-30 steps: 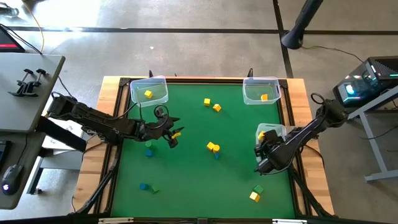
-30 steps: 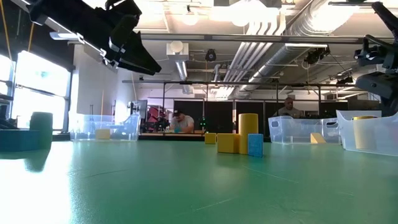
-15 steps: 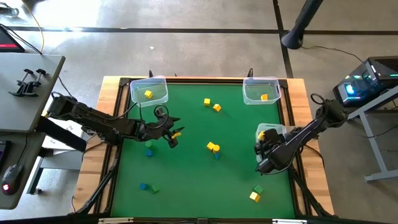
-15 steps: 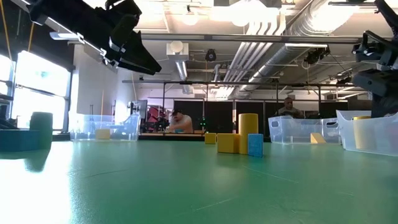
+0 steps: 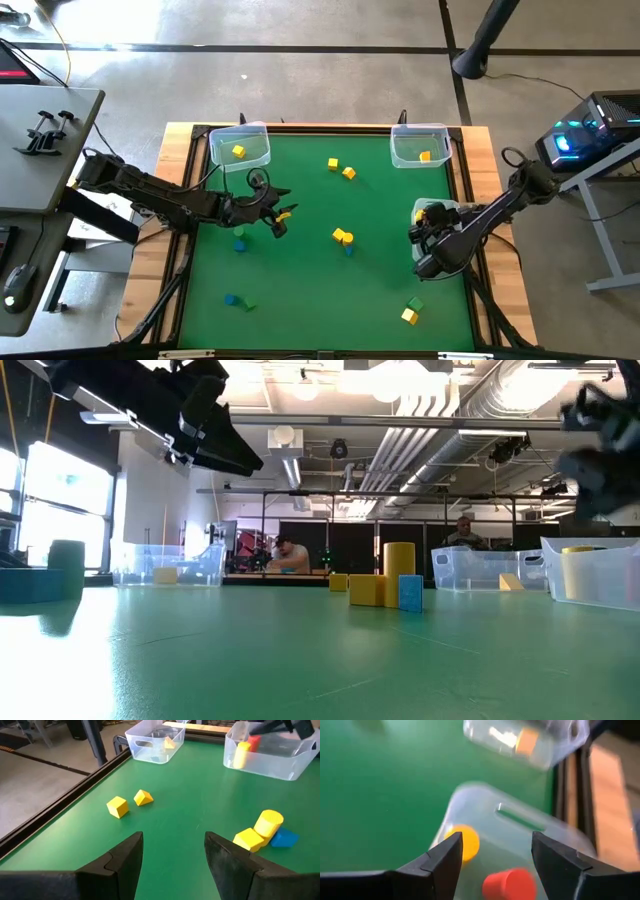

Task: Sort blocks by size
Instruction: Put the yellow cube block into the top left transparent bin

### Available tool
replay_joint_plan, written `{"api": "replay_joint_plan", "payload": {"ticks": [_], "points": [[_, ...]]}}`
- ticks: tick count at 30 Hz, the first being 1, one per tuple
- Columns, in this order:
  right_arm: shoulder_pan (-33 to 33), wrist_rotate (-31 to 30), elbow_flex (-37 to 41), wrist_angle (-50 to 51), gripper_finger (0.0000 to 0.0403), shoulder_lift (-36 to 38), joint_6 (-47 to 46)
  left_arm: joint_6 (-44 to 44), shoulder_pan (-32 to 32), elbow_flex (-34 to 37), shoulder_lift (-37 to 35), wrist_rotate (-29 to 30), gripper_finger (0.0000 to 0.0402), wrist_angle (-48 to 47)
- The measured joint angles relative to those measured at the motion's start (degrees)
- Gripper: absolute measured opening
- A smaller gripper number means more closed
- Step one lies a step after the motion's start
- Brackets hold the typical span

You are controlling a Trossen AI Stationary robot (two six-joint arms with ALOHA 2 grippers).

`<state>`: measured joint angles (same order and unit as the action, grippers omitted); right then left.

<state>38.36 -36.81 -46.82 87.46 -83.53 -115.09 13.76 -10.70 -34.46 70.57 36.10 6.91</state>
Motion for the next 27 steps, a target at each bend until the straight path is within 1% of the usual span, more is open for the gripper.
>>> {"api": "replay_joint_plan", "payload": {"ticks": [2, 3, 6, 11, 13, 14, 15, 18, 22, 23, 25, 27], "points": [[0.0, -1.75, -2.75, 2.93, 0.0227, 0.03, 1.11, -0.35, 0.0, 0.0, 0.0, -0.48, 0.02, 0.61], [0.0, -3.06, -4.02, 2.68, 0.0227, 0.08, 3.03, -0.37, 0.0, 0.0, 0.0, -1.04, 0.02, 0.69], [0.0, -9.37, -7.0, 0.44, 0.0227, 0.5, 12.21, -0.39, 0.0, 0.0, 0.0, -1.49, 0.02, 1.01], [0.03, -23.12, -8.97, -9.05, 0.0227, 0.39, 26.13, -2.49, 0.0, 0.0, 0.0, -2.36, 0.02, 3.11], [-0.09, -26.93, -8.75, -14.48, 0.0227, 0.39, 31.83, -3.96, 0.01, 0.0, 0.0, -4.03, 0.02, 4.94], [-0.53, -27.62, -8.62, -16.63, 0.0227, 0.39, 34.31, -4.7, 0.0, 0.0, 0.0, -4.82, 0.02, 5.72], [-1.06, -27.54, -8.62, -18.37, 0.0227, 0.39, 36.17, -5.34, 0.0, 0.0, 0.0, -5.71, 0.02, 6.65], [-3.81, -23.7, -8.62, -20.22, 0.0227, 0.39, 37.99, -6.75, -0.02, 0.0, 0.0, -7.47, 0.02, 8.73], [-8.1, -20.61, -8.55, -22.29, 0.0227, 0.39, 37.54, -8.01, -0.02, 0.0, 0.0, -7.56, 0.02, 9.94], [-9.18, -19.82, -8.55, -23.49, 0.0227, 0.39, 38.95, -8.02, -0.02, -0.01, 0.0, -7.56, 0.02, 9.87], [-11.32, -19.18, -8.53, -27.81, 0.0227, 0.39, 46.86, -7.99, 0.0, 0.0, 0.0, -7.58, 0.02, 9.74], [-13.14, -18.26, -8.53, -33.51, 0.0227, 0.37, 58.23, -7.5, -0.25, 0.0, 0.0, -7.61, 0.02, 9.67]]}}
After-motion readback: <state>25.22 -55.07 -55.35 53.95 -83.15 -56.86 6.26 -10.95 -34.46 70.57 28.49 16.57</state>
